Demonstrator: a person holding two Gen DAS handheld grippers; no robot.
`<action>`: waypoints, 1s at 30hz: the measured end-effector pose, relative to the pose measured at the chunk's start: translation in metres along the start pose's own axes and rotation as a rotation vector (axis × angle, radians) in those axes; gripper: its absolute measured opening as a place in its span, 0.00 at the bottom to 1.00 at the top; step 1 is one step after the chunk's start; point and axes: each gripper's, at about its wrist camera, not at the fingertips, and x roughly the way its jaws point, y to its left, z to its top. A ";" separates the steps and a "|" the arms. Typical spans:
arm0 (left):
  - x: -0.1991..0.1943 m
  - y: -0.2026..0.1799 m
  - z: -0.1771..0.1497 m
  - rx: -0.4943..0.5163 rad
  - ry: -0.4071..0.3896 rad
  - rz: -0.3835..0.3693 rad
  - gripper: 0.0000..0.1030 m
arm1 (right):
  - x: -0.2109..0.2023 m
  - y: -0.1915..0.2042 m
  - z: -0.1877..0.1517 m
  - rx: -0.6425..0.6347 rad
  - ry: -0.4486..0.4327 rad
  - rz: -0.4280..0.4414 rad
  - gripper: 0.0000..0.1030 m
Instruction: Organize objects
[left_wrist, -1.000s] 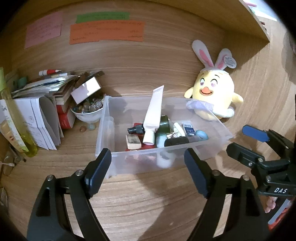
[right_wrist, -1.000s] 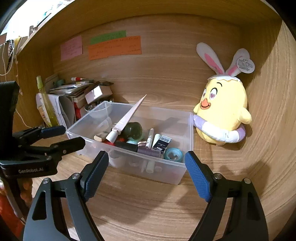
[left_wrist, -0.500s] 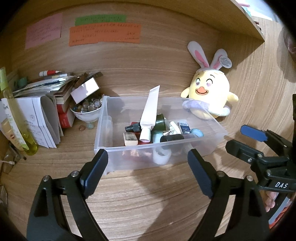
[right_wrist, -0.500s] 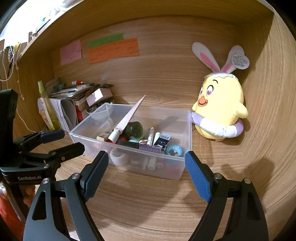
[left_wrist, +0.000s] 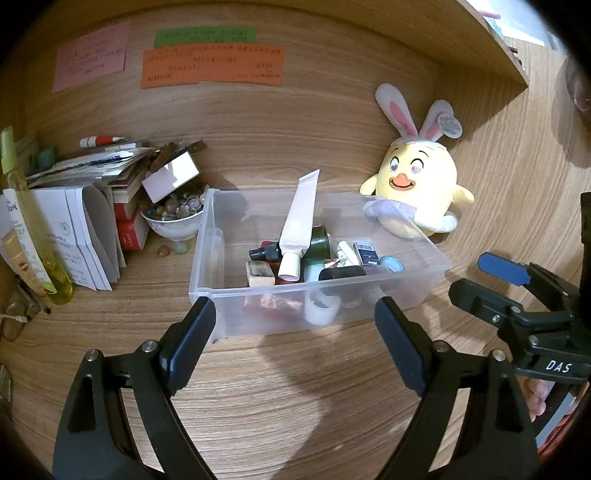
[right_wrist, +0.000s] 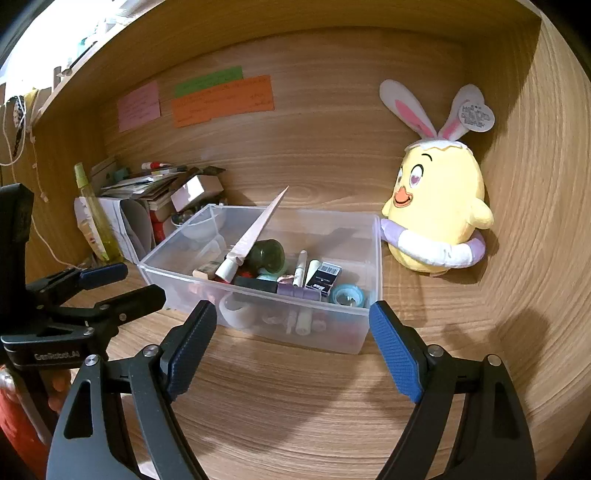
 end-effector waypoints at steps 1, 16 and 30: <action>-0.001 0.000 0.000 -0.001 -0.003 0.000 0.86 | 0.000 0.000 0.000 0.001 0.001 0.001 0.80; 0.001 0.002 0.002 -0.003 0.009 -0.022 0.86 | 0.003 0.001 0.002 0.003 0.007 0.000 0.80; 0.008 -0.005 0.004 0.037 0.008 0.024 0.91 | 0.009 0.000 0.009 0.002 0.004 0.005 0.80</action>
